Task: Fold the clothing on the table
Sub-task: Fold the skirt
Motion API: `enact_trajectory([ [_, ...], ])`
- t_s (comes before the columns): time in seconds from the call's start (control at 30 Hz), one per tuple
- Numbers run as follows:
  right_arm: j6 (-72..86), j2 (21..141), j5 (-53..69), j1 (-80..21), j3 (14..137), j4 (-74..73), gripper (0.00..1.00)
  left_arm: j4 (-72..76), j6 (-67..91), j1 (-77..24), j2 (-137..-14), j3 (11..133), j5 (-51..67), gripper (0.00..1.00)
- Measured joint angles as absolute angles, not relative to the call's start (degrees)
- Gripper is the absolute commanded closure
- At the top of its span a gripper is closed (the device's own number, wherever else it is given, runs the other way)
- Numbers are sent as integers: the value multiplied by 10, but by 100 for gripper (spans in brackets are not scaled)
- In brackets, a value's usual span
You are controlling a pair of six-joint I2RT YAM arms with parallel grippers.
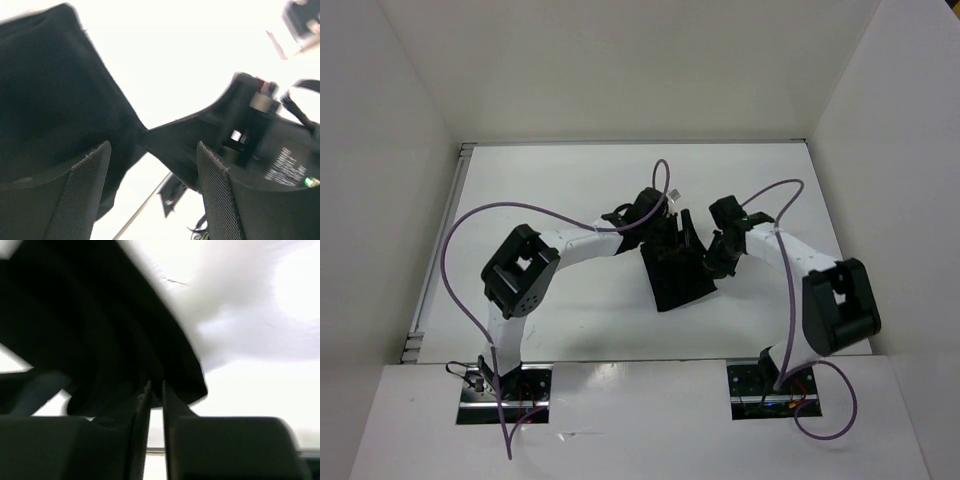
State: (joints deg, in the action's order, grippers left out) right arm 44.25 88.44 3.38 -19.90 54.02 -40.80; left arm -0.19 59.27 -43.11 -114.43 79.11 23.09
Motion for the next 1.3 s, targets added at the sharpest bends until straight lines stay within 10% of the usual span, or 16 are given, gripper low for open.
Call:
enact_trajectory([
  [0.43, 455, 808, 22, -194, 619, -464, 77, 24, 595, -389, -913, 702, 178, 26],
  [0.8, 427, 957, 86, -253, 717, -425, 92, -14, 580, -383, -883, 557, 142, 78],
  [1.3, 428, 842, -26, -200, 613, -540, 92, -18, 554, -383, -861, 541, 141, 80],
])
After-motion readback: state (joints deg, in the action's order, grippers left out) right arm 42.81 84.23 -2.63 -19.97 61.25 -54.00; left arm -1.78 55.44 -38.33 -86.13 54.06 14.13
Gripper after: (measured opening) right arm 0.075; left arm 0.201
